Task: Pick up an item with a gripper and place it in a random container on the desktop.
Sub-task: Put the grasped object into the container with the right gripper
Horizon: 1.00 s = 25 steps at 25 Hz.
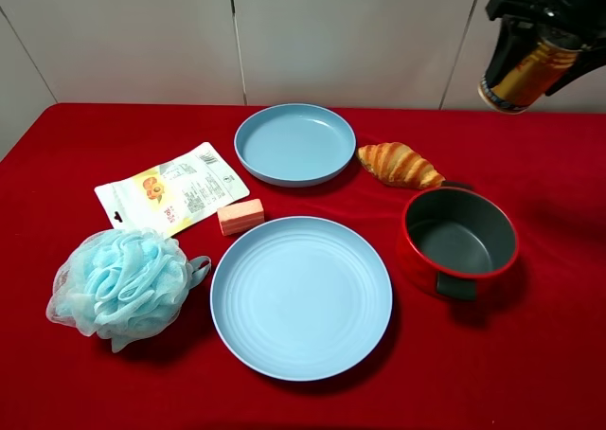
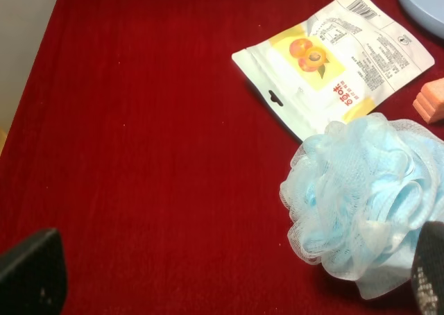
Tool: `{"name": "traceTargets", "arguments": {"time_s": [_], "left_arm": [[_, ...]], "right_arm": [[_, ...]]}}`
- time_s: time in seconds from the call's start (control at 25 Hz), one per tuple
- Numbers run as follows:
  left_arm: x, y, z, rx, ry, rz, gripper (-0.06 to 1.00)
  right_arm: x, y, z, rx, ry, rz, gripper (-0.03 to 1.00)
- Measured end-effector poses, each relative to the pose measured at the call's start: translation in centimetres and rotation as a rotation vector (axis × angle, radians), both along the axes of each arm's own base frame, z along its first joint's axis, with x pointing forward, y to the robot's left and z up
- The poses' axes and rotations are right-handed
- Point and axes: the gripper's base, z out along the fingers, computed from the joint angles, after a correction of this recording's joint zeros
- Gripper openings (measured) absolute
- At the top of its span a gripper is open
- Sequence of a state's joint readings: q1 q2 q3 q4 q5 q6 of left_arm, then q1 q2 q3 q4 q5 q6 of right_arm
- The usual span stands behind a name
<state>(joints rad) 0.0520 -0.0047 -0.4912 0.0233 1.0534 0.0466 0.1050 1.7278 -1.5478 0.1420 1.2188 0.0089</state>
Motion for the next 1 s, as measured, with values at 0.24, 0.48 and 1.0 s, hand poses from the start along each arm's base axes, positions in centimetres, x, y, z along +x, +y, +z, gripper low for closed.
{"name": "traceTargets", "arguments": {"time_s": [0.24, 0.48, 1.0], "left_arm": [[0.0, 0.0, 0.0, 0.0, 0.0, 0.0, 1.0], [0.0, 0.0, 0.0, 0.0, 0.0, 0.0, 1.0], [0.0, 0.0, 0.0, 0.0, 0.0, 0.0, 1.0]], "right_arm": [[-0.6, 2.9, 0.0, -0.019, -0.003, 0.09, 0.48], [-1.9, 3.8, -0.1, -0.021, 0.011, 0.123, 0.48], [-4.8, 3.0, -2.9, -0.054, 0.125, 0.126, 0.48]]}}
